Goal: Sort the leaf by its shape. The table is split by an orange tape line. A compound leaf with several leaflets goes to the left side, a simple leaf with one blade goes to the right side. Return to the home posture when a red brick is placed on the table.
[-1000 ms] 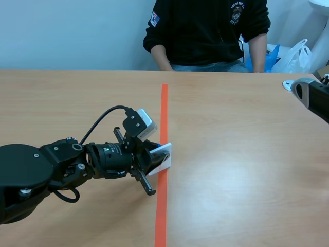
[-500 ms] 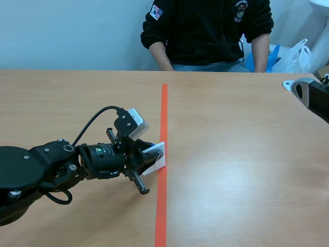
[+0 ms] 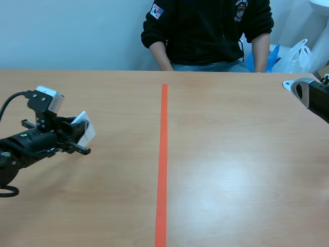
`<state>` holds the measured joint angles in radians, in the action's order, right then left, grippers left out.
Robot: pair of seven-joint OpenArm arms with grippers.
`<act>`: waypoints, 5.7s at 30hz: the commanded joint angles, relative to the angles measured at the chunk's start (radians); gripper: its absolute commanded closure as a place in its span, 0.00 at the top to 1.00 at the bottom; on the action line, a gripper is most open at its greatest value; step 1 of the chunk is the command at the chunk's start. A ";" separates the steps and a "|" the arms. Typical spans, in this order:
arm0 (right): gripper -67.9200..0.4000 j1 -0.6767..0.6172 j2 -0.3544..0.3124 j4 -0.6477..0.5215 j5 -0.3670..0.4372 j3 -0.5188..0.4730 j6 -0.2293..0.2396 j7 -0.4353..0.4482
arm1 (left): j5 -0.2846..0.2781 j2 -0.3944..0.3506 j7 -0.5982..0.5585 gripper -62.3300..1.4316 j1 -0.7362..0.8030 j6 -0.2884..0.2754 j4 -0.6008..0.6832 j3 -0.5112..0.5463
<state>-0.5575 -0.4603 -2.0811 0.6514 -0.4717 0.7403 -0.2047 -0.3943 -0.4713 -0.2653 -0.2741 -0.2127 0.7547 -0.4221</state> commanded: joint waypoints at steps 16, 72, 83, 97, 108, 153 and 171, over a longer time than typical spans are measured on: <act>0.74 0.010 -0.013 0.003 0.007 -0.019 0.005 0.015 | -0.036 -0.165 -0.014 0.12 0.125 0.184 0.019 0.211; 0.74 0.012 -0.014 0.003 0.007 -0.019 0.005 0.016 | -0.121 -0.243 0.079 0.88 0.622 0.104 0.906 0.469; 0.74 0.012 -0.014 0.003 0.007 -0.019 0.005 0.016 | -0.118 -0.238 0.083 0.88 0.754 0.074 1.154 0.468; 0.74 0.012 -0.014 0.003 0.007 -0.019 0.005 0.016 | -0.118 -0.239 0.083 0.88 0.759 0.060 1.146 0.468; 0.74 0.012 -0.014 0.003 0.007 -0.019 0.005 0.016 | -0.118 -0.239 0.082 0.88 0.759 0.060 1.146 0.468; 0.74 0.012 -0.014 0.003 0.007 -0.019 0.005 0.016 | -0.018 -0.323 0.108 0.87 0.541 -0.124 0.840 0.149; 0.74 0.012 -0.014 0.003 0.007 -0.019 0.005 0.016 | 0.058 -0.174 0.082 0.87 0.034 -0.150 0.413 -0.395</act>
<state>-0.5575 -0.4603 -2.0811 0.6514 -0.4717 0.7403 -0.2043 -0.3328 -0.6632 -0.1680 -0.2352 -0.3607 1.1545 -0.8276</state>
